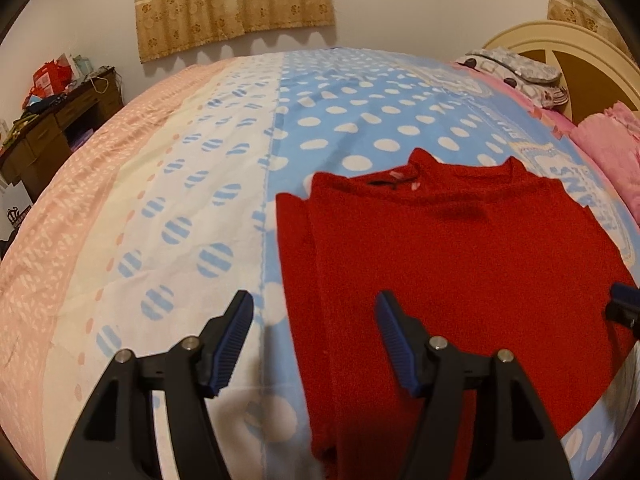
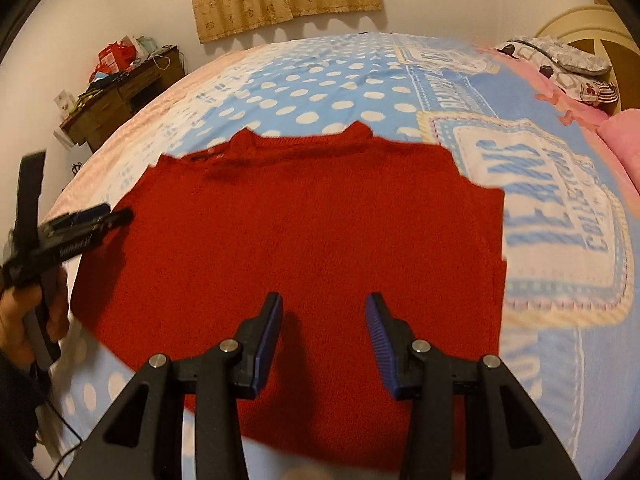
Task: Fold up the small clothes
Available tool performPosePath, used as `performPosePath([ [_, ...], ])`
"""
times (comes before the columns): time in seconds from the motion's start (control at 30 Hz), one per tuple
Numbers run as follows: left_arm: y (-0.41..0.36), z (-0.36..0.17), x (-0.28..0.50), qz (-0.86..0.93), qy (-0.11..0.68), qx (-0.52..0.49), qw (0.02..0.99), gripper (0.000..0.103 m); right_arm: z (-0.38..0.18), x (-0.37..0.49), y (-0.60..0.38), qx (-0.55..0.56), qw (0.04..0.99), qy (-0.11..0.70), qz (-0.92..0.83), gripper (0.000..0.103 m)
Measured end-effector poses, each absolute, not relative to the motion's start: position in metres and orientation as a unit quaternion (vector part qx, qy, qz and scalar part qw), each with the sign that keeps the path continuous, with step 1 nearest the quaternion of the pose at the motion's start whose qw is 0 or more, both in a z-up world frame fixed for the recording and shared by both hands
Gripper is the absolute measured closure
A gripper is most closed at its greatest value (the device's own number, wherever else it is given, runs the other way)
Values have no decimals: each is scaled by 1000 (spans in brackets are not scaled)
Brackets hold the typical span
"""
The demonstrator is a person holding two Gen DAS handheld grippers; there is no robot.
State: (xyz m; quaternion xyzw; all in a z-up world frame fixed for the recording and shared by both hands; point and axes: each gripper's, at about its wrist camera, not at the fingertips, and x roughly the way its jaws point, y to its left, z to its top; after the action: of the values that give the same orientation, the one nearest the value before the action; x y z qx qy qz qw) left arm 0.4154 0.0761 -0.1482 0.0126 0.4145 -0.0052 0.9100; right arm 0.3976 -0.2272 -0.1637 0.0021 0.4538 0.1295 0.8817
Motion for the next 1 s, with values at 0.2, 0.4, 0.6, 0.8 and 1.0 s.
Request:
performPosePath([
  [0.2, 74, -149, 407, -11, 421, 11, 907, 36, -176, 384, -226, -6, 885, 451, 117, 57],
  [0.4, 76, -148, 386, -16, 421, 10, 907, 32, -181, 377, -221, -13, 892, 439, 109, 50],
  [0.6, 80, -154, 365, -23, 422, 8, 906, 26, -187, 372, -217, -21, 902, 419, 102, 46],
  [0.8, 82, -165, 373, -10, 421, 1, 907, 15, -189, 370, -212, -23, 908, 409, 87, 42],
  [1.0, 87, -167, 380, -14, 424, -8, 905, 9, -179, 363, -207, -21, 906, 416, 75, 42],
])
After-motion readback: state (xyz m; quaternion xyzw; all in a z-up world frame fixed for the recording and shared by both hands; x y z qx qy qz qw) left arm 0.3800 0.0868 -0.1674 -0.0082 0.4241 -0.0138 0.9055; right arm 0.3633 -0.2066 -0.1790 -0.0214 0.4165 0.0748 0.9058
